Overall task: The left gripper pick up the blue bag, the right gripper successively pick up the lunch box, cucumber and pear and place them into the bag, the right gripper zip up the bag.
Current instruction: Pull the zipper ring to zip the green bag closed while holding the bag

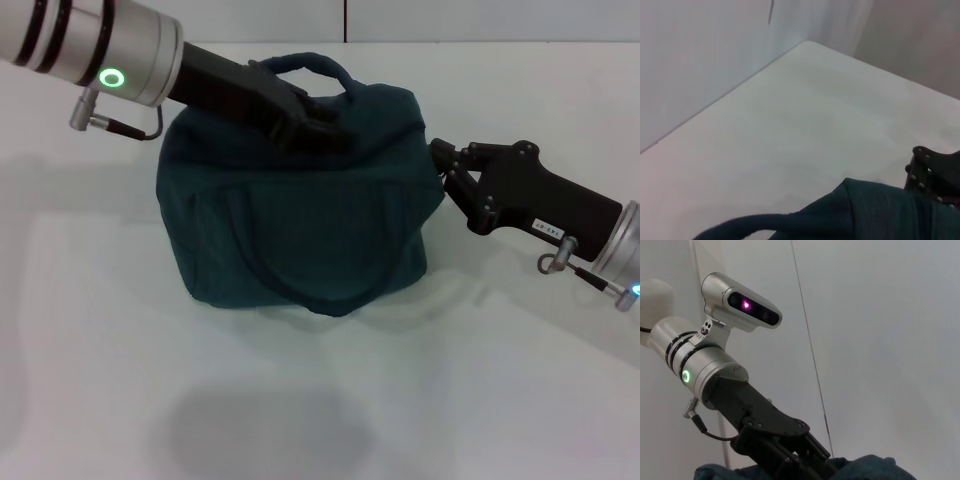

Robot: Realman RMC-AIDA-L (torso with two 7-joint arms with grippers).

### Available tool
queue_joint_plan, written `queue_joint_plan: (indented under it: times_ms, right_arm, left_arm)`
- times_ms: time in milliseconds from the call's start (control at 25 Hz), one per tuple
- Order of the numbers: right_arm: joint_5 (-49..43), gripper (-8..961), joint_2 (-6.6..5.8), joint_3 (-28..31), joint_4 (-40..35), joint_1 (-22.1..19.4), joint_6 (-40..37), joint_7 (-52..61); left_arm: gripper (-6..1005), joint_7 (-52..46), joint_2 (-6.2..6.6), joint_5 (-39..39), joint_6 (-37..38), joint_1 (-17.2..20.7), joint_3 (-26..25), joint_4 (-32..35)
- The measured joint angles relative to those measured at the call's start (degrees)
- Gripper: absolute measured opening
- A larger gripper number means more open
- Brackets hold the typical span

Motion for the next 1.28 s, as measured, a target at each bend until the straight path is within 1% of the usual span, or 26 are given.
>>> queue_joint_plan:
  times_ms: [160,280,400,600,800,1080,1280]
  right_arm:
    - [0.2,58,0.00,0.0,0.0,0.0,0.0,0.0]
    - [0.5,61,0.00,0.1,0.3,-0.1,0.0,0.0]
    - [0.6,63,0.00,0.4,0.5,-0.1,0.1,-0.1]
    - [1.4,67,0.00,0.6,0.6,-0.1,0.4,-0.2]
    - [3.4,71,0.00,0.7,1.0,-0.6,0.4,-1.9]
    - [5.0,77,0.00,1.2,2.8,-0.4,1.0,-3.1]
    - [5.1,81,0.00,1.2,3.0,-0.2,3.7,-3.2]
  left_arm:
    - [364,0.1,-0.12,-0.1,0.0,0.2,0.3,1.3]
    - [357,0.1,-0.57,-0.3,-0.2,0.6,-0.3,2.3]
    - [162,0.2,-0.83,-0.6,-0.5,1.0,-0.7,2.7]
    - [85,0.6,-0.73,-1.7,-0.5,1.4,-0.7,2.8]
    - [51,0.7,-0.12,-2.6,-0.1,1.7,-0.7,2.8]
    - [52,0.7,0.67,-2.6,0.1,2.1,-0.5,2.9]
    - [52,0.7,1.15,-2.7,0.1,2.4,-0.5,2.9]
